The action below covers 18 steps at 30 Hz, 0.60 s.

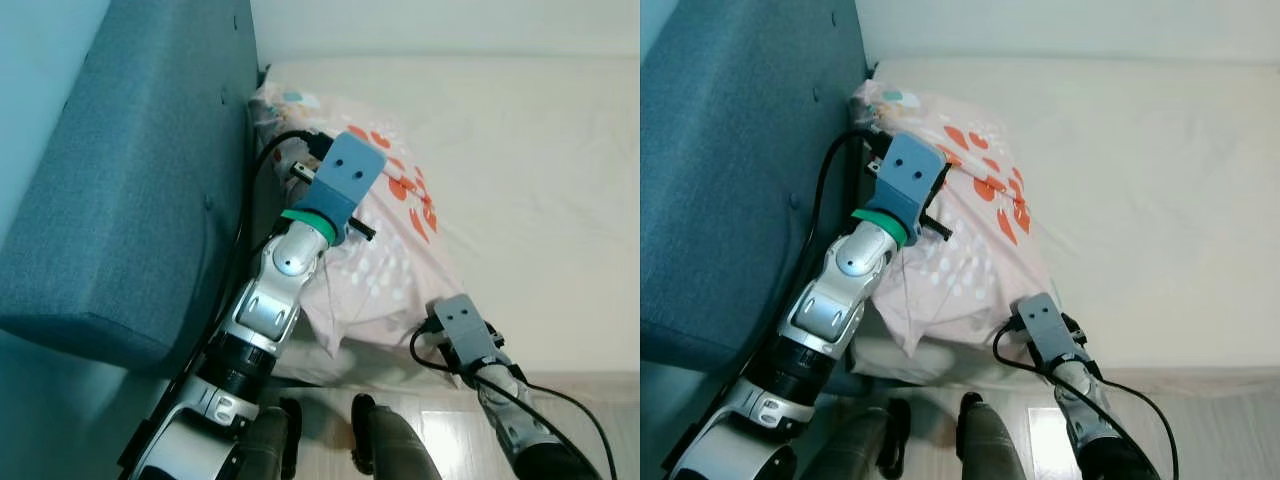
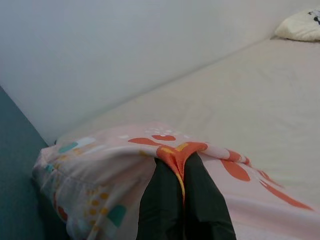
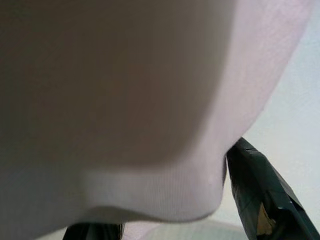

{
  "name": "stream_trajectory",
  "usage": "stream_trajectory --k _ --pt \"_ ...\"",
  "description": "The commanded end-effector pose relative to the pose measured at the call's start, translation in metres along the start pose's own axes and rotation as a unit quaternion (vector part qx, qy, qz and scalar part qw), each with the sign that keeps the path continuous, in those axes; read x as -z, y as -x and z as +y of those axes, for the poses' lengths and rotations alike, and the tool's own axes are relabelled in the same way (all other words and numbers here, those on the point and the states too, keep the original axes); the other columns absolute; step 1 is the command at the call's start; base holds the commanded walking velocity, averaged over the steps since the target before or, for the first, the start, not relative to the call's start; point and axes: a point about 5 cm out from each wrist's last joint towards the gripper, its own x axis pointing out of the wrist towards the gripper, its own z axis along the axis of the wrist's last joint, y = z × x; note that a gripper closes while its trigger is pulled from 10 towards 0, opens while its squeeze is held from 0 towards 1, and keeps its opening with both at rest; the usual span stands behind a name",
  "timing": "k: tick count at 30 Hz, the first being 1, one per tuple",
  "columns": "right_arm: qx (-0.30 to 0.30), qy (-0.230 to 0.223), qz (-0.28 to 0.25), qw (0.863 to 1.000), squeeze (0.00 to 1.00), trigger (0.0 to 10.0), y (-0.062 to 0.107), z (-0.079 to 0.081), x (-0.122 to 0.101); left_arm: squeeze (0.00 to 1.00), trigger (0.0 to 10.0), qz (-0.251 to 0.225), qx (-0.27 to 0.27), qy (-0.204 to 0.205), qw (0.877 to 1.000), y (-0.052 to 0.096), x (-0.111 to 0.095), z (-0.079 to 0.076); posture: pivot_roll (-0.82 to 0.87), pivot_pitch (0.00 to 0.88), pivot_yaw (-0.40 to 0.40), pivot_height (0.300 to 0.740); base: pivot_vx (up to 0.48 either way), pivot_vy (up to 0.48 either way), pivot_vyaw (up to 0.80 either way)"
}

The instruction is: Clean up the room

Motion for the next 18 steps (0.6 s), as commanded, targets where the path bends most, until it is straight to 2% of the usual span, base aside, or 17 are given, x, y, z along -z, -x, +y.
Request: stream_trajectory --k 1,3,4,10,15,17,18 --pt "0.000 0.013 0.018 1.000 0.00 10.0 -0.003 -0.005 0.005 0.00 10.0 -0.039 0.003 -0.008 0.999 0.002 -0.015 -0.001 -0.01 0.222 0.086 0.740 0.000 0.000 0.00" --pt "0.000 0.013 0.018 1.000 0.00 10.0 -0.003 -0.005 0.005 0.00 10.0 -0.039 0.003 -0.008 0.999 0.002 -0.015 -0.001 -0.01 0.222 0.086 0.740 0.000 0.000 0.00" --pt "0.003 0.009 0.013 1.000 0.00 10.0 -0.010 -0.013 -0.006 0.00 10.0 -0.040 0.004 -0.015 0.999 0.004 -0.015 -0.001 0.00 0.230 0.086 0.740 0.000 0.000 0.00" --pt "0.015 0.013 0.001 1.000 0.00 10.0 -0.020 -0.024 -0.025 0.00 10.0 -0.055 -0.001 -0.030 0.998 0.007 -0.019 0.000 0.01 0.245 0.083 0.740 0.000 0.000 0.00" --pt "0.020 0.014 -0.004 1.000 0.00 10.0 -0.024 -0.026 -0.034 0.00 10.0 -0.062 0.001 -0.037 0.997 0.007 -0.021 -0.001 0.02 0.254 0.082 0.740 0.000 0.000 0.00" --pt "0.022 0.001 -0.012 1.000 0.00 10.0 -0.027 -0.026 -0.045 0.00 10.0 -0.079 0.003 -0.066 0.995 0.002 -0.022 -0.003 0.04 0.268 0.084 0.740 0.000 0.000 0.00" --pt "0.022 0.001 -0.012 1.000 0.00 10.0 -0.027 -0.026 -0.045 0.00 10.0 -0.079 0.003 -0.066 0.995 0.002 -0.022 -0.003 0.04 0.268 0.084 0.740 0.000 0.000 0.00"
